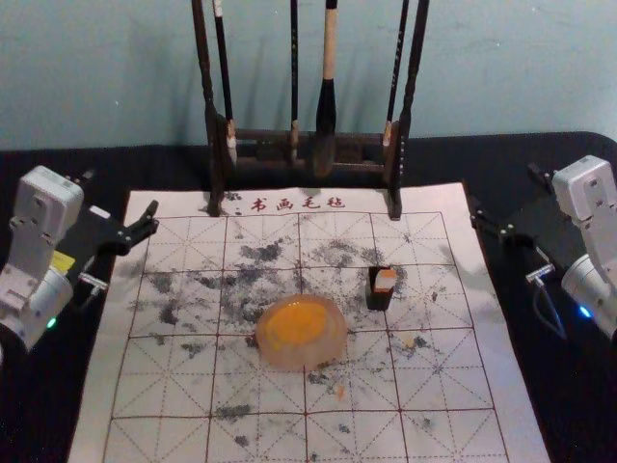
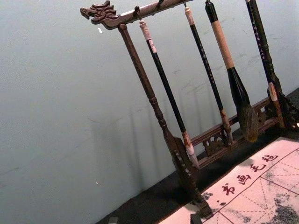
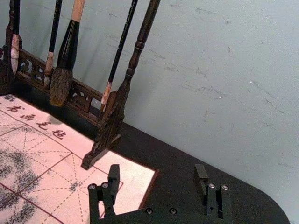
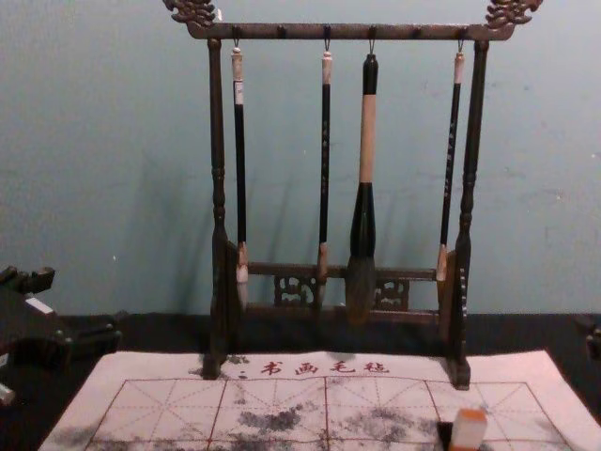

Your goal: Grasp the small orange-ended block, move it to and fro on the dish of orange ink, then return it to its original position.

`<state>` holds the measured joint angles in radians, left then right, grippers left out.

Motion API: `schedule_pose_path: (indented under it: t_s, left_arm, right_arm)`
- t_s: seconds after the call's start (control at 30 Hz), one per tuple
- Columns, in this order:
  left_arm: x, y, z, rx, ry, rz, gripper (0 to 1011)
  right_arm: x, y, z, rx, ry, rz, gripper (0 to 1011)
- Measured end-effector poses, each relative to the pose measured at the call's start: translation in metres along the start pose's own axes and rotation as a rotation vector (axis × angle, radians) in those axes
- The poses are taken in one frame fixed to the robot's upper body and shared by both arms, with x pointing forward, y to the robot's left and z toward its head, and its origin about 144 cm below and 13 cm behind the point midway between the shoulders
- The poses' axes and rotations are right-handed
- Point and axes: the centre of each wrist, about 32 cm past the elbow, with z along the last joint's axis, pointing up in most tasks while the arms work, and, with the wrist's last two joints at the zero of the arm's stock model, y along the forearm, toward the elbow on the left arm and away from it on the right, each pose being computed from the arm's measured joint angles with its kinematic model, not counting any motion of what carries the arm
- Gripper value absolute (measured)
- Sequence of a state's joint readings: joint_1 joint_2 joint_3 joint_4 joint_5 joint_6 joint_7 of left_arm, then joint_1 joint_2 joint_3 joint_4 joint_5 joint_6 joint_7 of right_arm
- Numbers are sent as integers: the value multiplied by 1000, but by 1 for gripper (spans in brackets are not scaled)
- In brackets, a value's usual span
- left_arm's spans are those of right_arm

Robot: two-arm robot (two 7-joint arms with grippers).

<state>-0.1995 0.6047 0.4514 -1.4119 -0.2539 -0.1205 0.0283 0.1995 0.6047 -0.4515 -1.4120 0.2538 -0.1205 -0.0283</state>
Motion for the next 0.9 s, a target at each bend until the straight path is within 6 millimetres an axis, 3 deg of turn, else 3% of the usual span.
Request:
schedule_pose_path:
  t_s: [0.9]
  left_arm:
    - [0, 0, 0, 0, 0, 0, 1001]
  right_arm:
    - [0, 0, 0, 0, 0, 0, 1000]
